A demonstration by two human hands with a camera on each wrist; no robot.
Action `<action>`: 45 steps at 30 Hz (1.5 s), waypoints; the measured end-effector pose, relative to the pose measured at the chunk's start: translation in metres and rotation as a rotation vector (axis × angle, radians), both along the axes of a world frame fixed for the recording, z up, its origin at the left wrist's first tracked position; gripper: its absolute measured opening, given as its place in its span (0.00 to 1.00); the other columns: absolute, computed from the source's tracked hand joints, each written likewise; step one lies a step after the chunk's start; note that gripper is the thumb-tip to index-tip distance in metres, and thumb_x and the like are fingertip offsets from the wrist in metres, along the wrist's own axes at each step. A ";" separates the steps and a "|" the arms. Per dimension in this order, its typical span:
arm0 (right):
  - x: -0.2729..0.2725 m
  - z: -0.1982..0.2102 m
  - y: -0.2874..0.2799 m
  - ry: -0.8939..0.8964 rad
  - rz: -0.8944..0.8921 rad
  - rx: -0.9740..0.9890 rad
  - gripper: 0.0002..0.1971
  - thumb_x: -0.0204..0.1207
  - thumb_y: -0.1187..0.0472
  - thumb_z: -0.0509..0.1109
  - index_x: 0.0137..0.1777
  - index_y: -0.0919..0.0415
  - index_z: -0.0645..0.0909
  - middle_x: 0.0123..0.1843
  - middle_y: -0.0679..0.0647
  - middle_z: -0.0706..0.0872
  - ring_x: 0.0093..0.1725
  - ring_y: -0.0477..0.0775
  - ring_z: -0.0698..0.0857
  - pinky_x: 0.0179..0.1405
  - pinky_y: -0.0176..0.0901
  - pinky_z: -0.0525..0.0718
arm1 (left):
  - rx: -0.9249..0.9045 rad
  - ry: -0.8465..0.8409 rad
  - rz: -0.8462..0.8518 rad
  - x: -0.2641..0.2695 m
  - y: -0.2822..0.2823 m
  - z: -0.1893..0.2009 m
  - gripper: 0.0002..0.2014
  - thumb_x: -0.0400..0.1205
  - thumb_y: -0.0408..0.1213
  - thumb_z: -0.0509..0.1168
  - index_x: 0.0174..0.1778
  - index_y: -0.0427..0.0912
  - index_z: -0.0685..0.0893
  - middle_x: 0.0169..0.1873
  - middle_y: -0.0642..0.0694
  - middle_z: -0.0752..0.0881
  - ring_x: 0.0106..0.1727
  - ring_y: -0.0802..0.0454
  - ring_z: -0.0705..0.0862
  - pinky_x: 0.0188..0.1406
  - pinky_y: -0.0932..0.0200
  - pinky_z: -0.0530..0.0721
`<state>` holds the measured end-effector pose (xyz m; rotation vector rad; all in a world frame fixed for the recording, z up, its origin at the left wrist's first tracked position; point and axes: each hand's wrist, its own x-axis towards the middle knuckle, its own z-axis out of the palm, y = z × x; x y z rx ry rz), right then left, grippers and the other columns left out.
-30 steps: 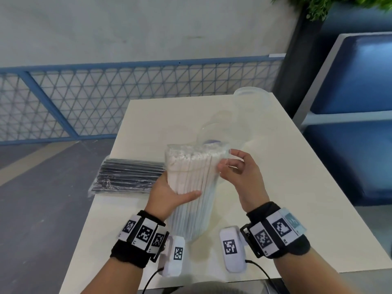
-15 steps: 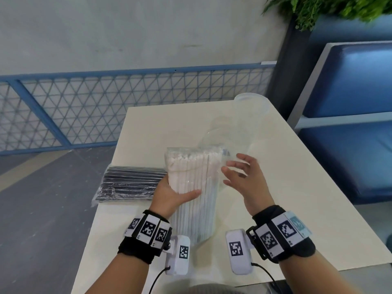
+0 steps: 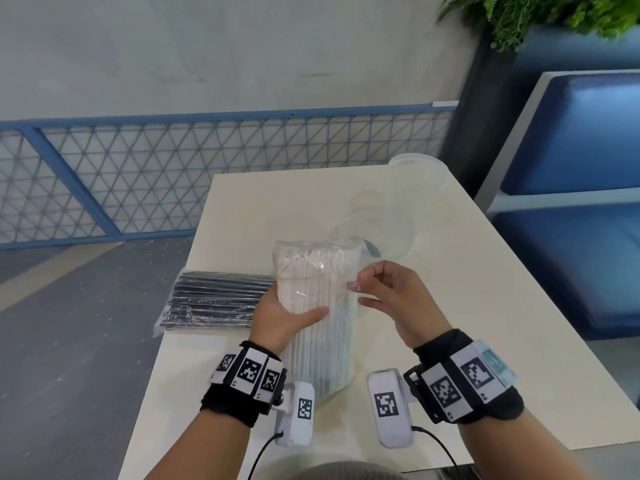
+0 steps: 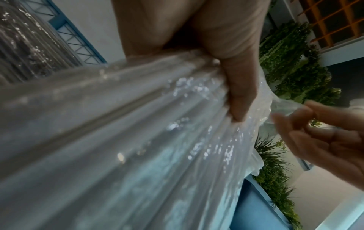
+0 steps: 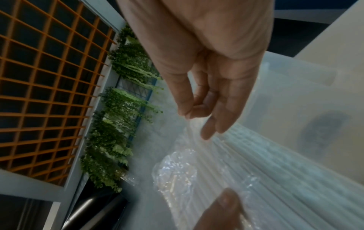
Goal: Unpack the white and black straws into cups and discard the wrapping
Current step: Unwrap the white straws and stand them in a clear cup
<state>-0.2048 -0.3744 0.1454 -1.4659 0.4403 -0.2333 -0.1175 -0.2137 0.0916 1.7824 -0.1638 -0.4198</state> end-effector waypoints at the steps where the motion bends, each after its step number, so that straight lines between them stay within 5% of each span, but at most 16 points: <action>1: 0.000 0.003 0.000 -0.014 -0.005 0.021 0.06 0.77 0.68 0.67 0.38 0.62 0.79 0.39 0.58 0.86 0.42 0.50 0.88 0.42 0.35 0.86 | -0.006 -0.004 -0.007 0.000 -0.001 0.001 0.25 0.61 0.34 0.82 0.52 0.45 0.81 0.45 0.51 0.88 0.49 0.53 0.86 0.46 0.60 0.83; 4: -0.004 0.007 -0.001 -0.027 -0.042 0.077 0.07 0.77 0.70 0.67 0.38 0.62 0.79 0.35 0.57 0.84 0.36 0.48 0.87 0.44 0.35 0.87 | -0.011 -0.010 -0.016 -0.001 -0.002 0.002 0.23 0.62 0.33 0.82 0.49 0.48 0.81 0.42 0.54 0.87 0.46 0.58 0.86 0.40 0.66 0.81; 8: -0.006 0.012 -0.004 -0.041 -0.080 0.102 0.05 0.75 0.72 0.68 0.40 0.64 0.79 0.35 0.58 0.83 0.35 0.49 0.88 0.41 0.35 0.88 | -0.003 -0.008 -0.013 -0.001 -0.003 0.001 0.25 0.61 0.35 0.83 0.52 0.47 0.82 0.47 0.49 0.89 0.49 0.54 0.87 0.49 0.56 0.84; 13: -0.006 0.023 -0.007 -0.098 -0.106 0.164 0.07 0.74 0.73 0.69 0.39 0.63 0.76 0.37 0.60 0.80 0.31 0.49 0.89 0.36 0.35 0.88 | 0.010 -0.038 -0.022 -0.002 -0.006 0.001 0.26 0.61 0.36 0.82 0.51 0.50 0.80 0.45 0.53 0.87 0.48 0.56 0.85 0.43 0.62 0.82; 16: -0.006 0.028 -0.008 -0.128 -0.128 0.169 0.07 0.74 0.73 0.69 0.38 0.63 0.76 0.36 0.61 0.79 0.30 0.49 0.89 0.36 0.36 0.88 | 0.026 -0.052 -0.023 -0.003 -0.007 0.000 0.28 0.60 0.37 0.83 0.53 0.49 0.80 0.48 0.50 0.87 0.50 0.52 0.85 0.49 0.55 0.84; 25: -0.007 0.047 -0.016 -0.255 -0.257 0.242 0.09 0.75 0.77 0.65 0.39 0.63 0.75 0.35 0.61 0.80 0.26 0.45 0.86 0.33 0.34 0.87 | 0.033 -0.056 -0.060 -0.006 -0.006 0.002 0.29 0.60 0.35 0.83 0.54 0.50 0.77 0.48 0.51 0.86 0.50 0.52 0.84 0.47 0.59 0.81; 29: -0.005 0.059 -0.030 -0.251 -0.167 0.009 0.07 0.75 0.73 0.68 0.50 0.64 0.77 0.33 0.57 0.83 0.31 0.46 0.87 0.35 0.34 0.86 | 0.046 -0.057 -0.095 -0.008 -0.003 0.001 0.30 0.60 0.35 0.83 0.54 0.52 0.76 0.46 0.55 0.84 0.50 0.55 0.83 0.44 0.63 0.80; 34: -0.007 0.056 -0.034 -0.236 -0.189 -0.037 0.11 0.79 0.68 0.65 0.59 0.63 0.73 0.49 0.54 0.80 0.39 0.52 0.91 0.36 0.37 0.88 | 0.011 -0.032 -0.066 -0.006 0.001 -0.002 0.29 0.60 0.33 0.83 0.51 0.55 0.76 0.47 0.56 0.84 0.52 0.52 0.82 0.50 0.57 0.79; 38: -0.006 0.042 -0.035 -0.184 -0.375 -0.488 0.14 0.80 0.59 0.64 0.64 0.54 0.70 0.64 0.51 0.70 0.46 0.50 0.87 0.42 0.44 0.87 | 0.011 -0.041 -0.083 -0.009 0.000 -0.001 0.29 0.61 0.33 0.82 0.50 0.56 0.76 0.47 0.56 0.84 0.52 0.52 0.83 0.50 0.56 0.80; 41: -0.011 0.028 -0.037 -0.164 -0.409 -0.584 0.08 0.81 0.60 0.61 0.59 0.54 0.73 0.60 0.49 0.75 0.50 0.53 0.84 0.51 0.54 0.86 | -0.017 -0.031 -0.062 -0.008 0.002 -0.001 0.28 0.61 0.32 0.82 0.51 0.54 0.76 0.46 0.56 0.84 0.51 0.53 0.83 0.48 0.59 0.80; 45: -0.016 0.014 -0.025 -0.008 0.006 -0.732 0.08 0.78 0.67 0.65 0.46 0.54 0.83 0.40 0.43 0.87 0.40 0.46 0.86 0.43 0.29 0.81 | -0.029 -0.022 -0.052 -0.008 0.006 -0.001 0.28 0.61 0.32 0.82 0.48 0.57 0.76 0.47 0.55 0.84 0.53 0.51 0.83 0.51 0.56 0.81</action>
